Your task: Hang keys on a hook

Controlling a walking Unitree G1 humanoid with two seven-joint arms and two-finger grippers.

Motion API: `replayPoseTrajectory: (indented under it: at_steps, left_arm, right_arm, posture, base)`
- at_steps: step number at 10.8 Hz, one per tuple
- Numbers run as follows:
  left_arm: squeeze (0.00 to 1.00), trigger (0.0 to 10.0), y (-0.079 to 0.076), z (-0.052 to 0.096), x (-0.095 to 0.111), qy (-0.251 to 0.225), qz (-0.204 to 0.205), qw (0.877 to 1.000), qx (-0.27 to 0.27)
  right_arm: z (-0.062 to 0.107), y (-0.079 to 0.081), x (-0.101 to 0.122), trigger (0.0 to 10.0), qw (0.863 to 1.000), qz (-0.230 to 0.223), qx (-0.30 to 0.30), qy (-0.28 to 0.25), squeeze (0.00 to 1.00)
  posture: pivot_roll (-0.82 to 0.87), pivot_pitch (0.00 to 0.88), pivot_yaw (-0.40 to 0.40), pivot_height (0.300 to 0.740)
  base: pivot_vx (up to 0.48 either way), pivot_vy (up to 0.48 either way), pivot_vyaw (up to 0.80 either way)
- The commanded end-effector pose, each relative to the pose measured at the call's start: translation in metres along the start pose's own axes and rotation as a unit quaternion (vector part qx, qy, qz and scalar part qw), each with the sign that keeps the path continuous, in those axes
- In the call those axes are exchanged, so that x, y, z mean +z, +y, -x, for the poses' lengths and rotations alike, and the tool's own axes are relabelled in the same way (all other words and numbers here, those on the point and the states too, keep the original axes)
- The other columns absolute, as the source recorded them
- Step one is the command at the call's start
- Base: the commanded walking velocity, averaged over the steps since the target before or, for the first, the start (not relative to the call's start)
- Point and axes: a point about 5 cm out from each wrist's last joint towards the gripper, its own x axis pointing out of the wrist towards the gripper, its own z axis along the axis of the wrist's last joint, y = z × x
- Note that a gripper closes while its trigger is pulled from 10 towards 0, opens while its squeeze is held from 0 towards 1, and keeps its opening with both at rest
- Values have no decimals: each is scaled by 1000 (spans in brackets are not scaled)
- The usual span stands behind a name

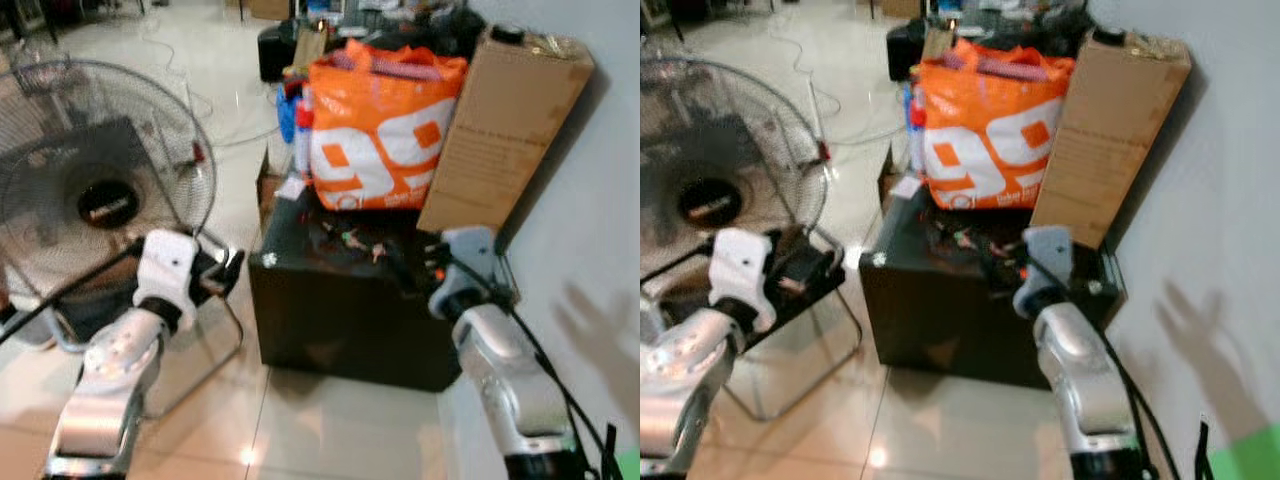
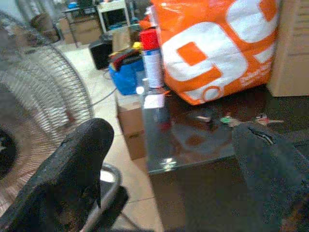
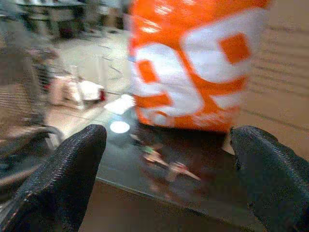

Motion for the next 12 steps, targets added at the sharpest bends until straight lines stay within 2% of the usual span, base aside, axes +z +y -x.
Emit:
replayPoseTrajectory:
  at_steps: [1,8,10,12]
  left_arm:
    - [0,10000,2,-2,5,-5,-9,1000,4]
    - [0,10000,2,-5,6,-6,-10,1000,3]
    - [0,10000,2,-5,6,-8,-8,1000,3]
    - [0,10000,0,-6,6,-9,-7,1000,2]
  right_arm:
    - [-1,-7,0,10000,1000,-1,-21,3,1000]
    - [-2,-9,-2,10000,999,11,-31,12,1000]
    - [-3,-11,-4,10000,999,0,-37,26,1000]
    - [-3,-12,-3,10000,999,15,-42,21,1000]
  posture:
    - [-10,0,-9,740]
    - [-16,0,-7,740]
    - [-17,0,-8,740]
    - [-18,0,-10,740]
  base:
    - [311,0,0]
    - [332,0,0]
    - [352,0,-769]
    - [349,0,-275]
